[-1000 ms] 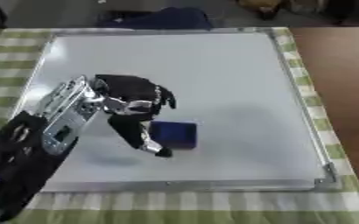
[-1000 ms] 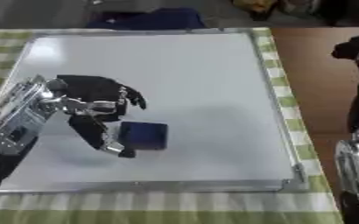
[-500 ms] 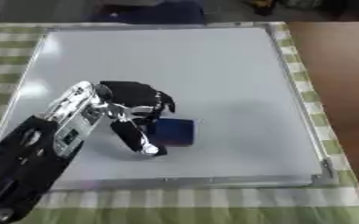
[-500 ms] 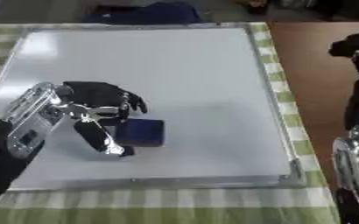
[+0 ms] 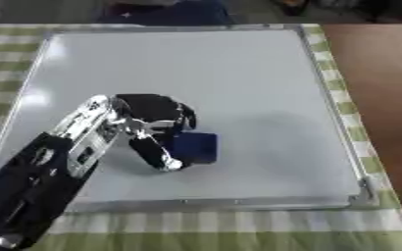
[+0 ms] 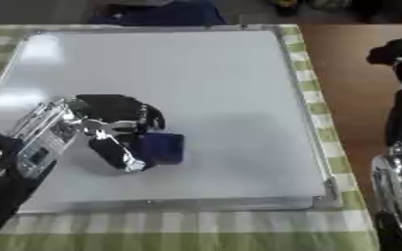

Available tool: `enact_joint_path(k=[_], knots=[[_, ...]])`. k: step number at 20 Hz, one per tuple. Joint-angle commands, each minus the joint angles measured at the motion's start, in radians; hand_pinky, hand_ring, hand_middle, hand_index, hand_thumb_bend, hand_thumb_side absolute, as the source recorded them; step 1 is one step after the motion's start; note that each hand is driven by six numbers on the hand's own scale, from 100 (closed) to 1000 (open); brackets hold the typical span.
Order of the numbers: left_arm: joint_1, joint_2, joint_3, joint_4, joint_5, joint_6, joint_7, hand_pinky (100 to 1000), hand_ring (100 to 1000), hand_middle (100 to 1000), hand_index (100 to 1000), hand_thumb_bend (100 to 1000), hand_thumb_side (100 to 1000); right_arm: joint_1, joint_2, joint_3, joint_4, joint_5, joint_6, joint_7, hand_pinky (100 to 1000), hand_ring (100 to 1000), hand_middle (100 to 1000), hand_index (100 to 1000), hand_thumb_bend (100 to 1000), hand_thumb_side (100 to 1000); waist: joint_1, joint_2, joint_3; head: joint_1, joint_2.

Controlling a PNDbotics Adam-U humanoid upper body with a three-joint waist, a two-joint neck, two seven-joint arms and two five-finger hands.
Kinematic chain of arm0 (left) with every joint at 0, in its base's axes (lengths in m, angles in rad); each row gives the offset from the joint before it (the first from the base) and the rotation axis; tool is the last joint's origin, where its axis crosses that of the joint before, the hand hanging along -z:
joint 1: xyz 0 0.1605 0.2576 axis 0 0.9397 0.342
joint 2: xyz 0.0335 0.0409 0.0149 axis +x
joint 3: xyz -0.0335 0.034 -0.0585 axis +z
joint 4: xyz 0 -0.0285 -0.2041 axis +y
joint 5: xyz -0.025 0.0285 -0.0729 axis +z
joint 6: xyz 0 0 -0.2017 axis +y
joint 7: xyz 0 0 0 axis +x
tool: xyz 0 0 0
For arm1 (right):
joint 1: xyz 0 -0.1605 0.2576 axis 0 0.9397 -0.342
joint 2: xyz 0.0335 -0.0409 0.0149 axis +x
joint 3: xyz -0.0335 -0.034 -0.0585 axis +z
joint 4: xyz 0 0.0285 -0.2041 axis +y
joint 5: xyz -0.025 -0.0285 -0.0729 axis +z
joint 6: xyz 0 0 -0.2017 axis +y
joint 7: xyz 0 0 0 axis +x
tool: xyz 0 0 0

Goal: Wipe the whiteboard clean with a brush.

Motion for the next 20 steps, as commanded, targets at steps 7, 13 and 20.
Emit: enact_joint_path(k=[7,13,20], knots=[[-0.01,-0.006,0.002,0.0,-0.001,-0.002,-0.005,609,767,736,100,283,608,-0.007,-0.01,-0.002,-0.02,0.008,-0.002,0.006,555,548,419,537,100,890,-0.002,-0.01,0.0,0.004,-0.011],[-0.01,-0.01,-0.002,-0.002,0.001,-0.009,-0.015,601,764,702,100,324,587,-0.008,-0.009,-0.002,-0.02,0.007,-0.002,0.008,555,548,417,536,100,890,-0.003,-0.008,-0.004,0.006,-0.012],[-0.012,-0.011,-0.007,-0.021,-0.031,-0.033,0.042,585,758,685,100,360,545,-0.01,-0.008,0.0,-0.02,0.006,-0.002,0.015,556,547,415,533,100,890,-0.004,-0.006,-0.003,0.007,-0.016]])
